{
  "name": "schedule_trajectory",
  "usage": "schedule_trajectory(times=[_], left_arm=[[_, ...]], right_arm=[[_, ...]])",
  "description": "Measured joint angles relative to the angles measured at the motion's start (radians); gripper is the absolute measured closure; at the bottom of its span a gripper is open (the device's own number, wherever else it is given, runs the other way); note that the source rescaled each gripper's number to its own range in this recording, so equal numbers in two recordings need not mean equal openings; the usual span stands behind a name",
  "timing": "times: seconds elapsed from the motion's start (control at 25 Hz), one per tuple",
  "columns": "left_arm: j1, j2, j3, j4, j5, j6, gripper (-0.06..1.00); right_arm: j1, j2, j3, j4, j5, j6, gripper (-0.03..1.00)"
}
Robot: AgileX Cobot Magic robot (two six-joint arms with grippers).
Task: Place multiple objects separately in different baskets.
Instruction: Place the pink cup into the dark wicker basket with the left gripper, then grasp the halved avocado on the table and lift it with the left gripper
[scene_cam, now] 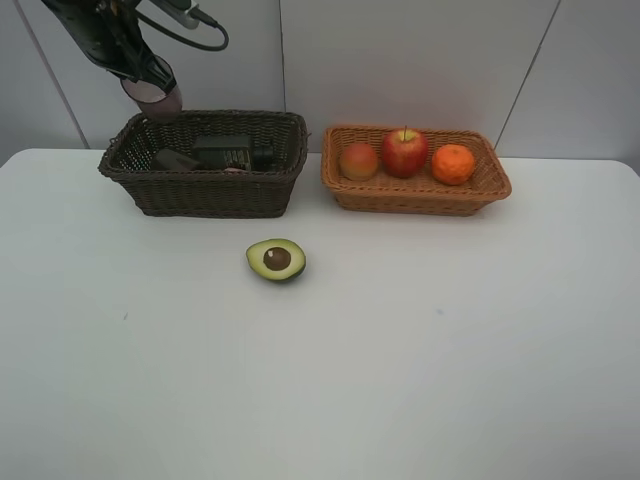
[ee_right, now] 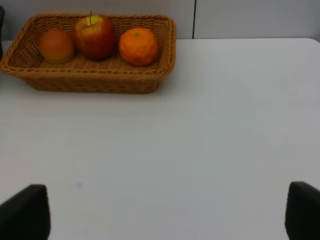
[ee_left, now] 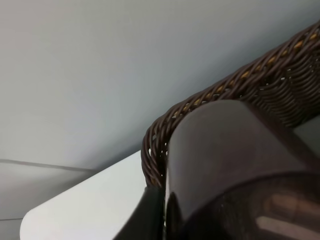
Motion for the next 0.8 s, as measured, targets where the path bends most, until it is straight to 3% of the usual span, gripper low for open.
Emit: schedule_trajectory(times=[0.2,0.48,0.64,0.8], left_arm=[[0.020,0.000,0.003,-0.004,-0.002,0.000,0.55],[0.023,0.000,0.004,-0.003,-0.006,0.008,0.47],[0.023,0.000,0.004,-0.003,-0.023,0.009,0.30],[0.023,0.000,0.005,-0.004,-0.023,0.009,0.20]], right_arm=[[0.000,0.000,0.000,0.000,0.000,0.000,-0.03],[0.000,0.000,0.000,0.000,0.000,0.000,-0.03],[0.000,0.000,0.000,0.000,0.000,0.000,-0.03],[0.000,0.000,0.000,0.000,0.000,0.000,-0.03]])
